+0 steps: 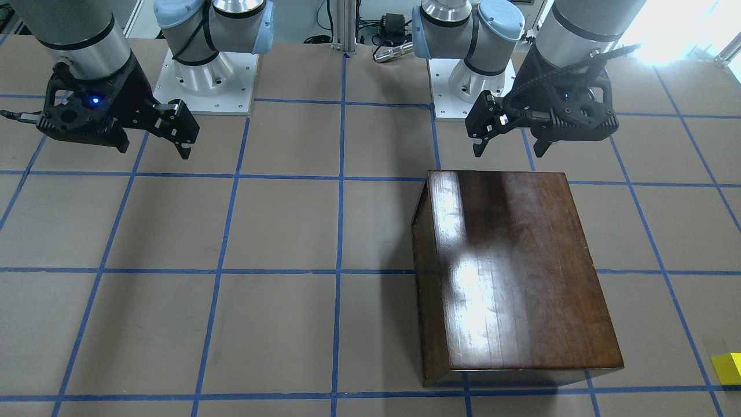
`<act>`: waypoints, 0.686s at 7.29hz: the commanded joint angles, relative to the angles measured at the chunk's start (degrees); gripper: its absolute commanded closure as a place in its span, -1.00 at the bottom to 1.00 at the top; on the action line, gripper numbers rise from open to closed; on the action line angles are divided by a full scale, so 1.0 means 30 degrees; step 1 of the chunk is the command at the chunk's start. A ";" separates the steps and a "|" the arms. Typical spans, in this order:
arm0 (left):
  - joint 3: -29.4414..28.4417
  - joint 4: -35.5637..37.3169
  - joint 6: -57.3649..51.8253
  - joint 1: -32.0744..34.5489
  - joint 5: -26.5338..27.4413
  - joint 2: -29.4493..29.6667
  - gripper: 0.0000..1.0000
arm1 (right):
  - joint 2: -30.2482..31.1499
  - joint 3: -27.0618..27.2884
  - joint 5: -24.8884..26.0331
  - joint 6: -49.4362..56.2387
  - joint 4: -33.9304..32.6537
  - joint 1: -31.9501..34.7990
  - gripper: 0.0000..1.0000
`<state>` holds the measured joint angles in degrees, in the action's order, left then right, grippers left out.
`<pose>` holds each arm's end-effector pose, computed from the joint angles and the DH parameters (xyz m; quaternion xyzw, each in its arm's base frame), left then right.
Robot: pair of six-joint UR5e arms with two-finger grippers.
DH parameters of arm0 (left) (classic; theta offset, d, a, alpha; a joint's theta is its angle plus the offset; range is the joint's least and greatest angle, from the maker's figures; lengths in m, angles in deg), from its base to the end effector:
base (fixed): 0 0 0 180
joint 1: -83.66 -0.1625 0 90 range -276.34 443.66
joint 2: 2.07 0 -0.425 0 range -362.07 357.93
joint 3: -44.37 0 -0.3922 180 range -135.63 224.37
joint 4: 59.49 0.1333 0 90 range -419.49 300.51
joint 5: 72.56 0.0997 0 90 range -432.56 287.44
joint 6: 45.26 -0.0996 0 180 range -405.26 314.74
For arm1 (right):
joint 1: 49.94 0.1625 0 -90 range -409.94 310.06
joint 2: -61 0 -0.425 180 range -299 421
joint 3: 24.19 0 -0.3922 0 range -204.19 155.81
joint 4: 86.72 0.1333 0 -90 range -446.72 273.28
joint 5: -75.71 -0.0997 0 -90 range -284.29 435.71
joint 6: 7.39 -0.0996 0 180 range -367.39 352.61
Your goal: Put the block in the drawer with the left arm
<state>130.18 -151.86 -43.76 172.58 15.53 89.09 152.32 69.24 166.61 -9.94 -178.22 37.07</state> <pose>-0.1272 -0.5036 0.5098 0.0224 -0.9996 0.0057 0.0167 0.1065 -0.4870 0.4723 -0.0483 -0.9988 -0.0054 0.0078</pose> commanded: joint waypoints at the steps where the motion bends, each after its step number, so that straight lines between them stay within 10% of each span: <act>1: 0.0020 0.0000 -0.0001 -0.0310 0.0050 -0.0064 -1.00 | 0.0000 0.0000 0.0023 0.0001 0.0000 0.0000 -1.00; 5: 0.0283 0.0029 -0.4646 -0.3613 0.0021 0.0257 -1.00 | 0.0000 0.0000 -0.0006 0.0001 0.0000 0.0000 -1.00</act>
<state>130.83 -151.84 -52.87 165.28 15.60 89.42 152.30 69.24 166.63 -9.93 -178.22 37.07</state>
